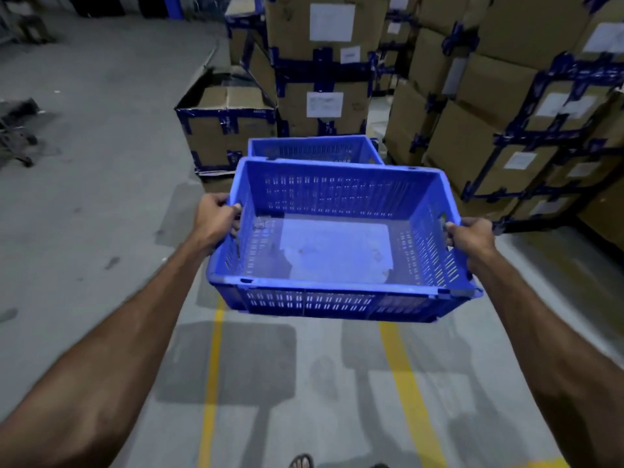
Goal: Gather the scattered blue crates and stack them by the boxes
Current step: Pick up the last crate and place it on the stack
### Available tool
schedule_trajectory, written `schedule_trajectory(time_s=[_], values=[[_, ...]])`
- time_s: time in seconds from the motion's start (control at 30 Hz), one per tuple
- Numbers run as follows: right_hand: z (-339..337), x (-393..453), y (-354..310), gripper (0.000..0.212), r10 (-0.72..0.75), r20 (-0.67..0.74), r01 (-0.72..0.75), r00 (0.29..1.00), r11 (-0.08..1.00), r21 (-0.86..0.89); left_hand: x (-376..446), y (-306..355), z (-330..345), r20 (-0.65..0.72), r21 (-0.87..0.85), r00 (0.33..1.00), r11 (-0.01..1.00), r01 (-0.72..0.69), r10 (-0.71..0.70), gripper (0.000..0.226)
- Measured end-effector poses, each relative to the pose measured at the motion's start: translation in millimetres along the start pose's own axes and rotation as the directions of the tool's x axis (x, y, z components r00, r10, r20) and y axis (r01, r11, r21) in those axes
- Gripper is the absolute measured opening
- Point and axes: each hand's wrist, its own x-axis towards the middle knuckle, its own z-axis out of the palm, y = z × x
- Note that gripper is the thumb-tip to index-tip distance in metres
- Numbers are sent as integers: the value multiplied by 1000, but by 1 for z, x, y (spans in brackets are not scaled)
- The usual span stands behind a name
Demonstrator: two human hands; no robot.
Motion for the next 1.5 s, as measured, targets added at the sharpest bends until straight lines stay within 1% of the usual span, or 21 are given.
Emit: schedule_trajectory(time_s=[0.07, 0.1, 0.2, 0.33, 0.5, 0.67, 0.97, 1.13, 1.27, 1.37, 1.5], values=[[9, 25, -21, 27, -7, -12, 7, 1000, 1000, 11, 27, 14, 1, -10, -5, 1000, 1000, -18, 18, 16], [14, 34, -34, 28, -12, -12, 12, 1000, 1000, 22, 39, 21, 1, -20, -7, 1000, 1000, -24, 24, 16], [29, 57, -70, 13, -34, -3, 34, 999, 999, 21, 75, 34, 2, -39, -21, 999, 999, -33, 32, 13], [56, 104, -106, 12, -60, 36, 59, 998, 998, 26, 126, 47, 4, -75, -38, 997, 999, 6, -8, 12], [85, 161, -149, 22, -79, 92, 75, 993, 996, 49, 175, 69, 12, -114, -48, 993, 998, 32, -38, 23], [113, 211, -186, 29, -101, 168, 92, 981, 994, 63, 212, 84, 21, -190, 2, 981, 999, 43, -42, 22], [157, 283, -210, 28, -84, 224, 84, 971, 996, 11, 253, 91, 39, -247, 49, 966, 995, 87, -72, 24], [175, 304, -223, 20, -82, 234, 87, 969, 996, -12, 282, 89, 43, -234, 68, 969, 993, 98, -79, 21], [184, 312, -232, 21, -81, 224, 87, 971, 996, -15, 306, 89, 41, -219, 82, 973, 992, 92, -72, 15], [191, 320, -238, 20, -76, 214, 81, 974, 997, -13, 322, 90, 40, -203, 89, 976, 991, 101, -81, 16], [199, 322, -241, 22, -68, 207, 73, 976, 997, -16, 344, 84, 35, -170, 74, 982, 992, 101, -88, 16]])
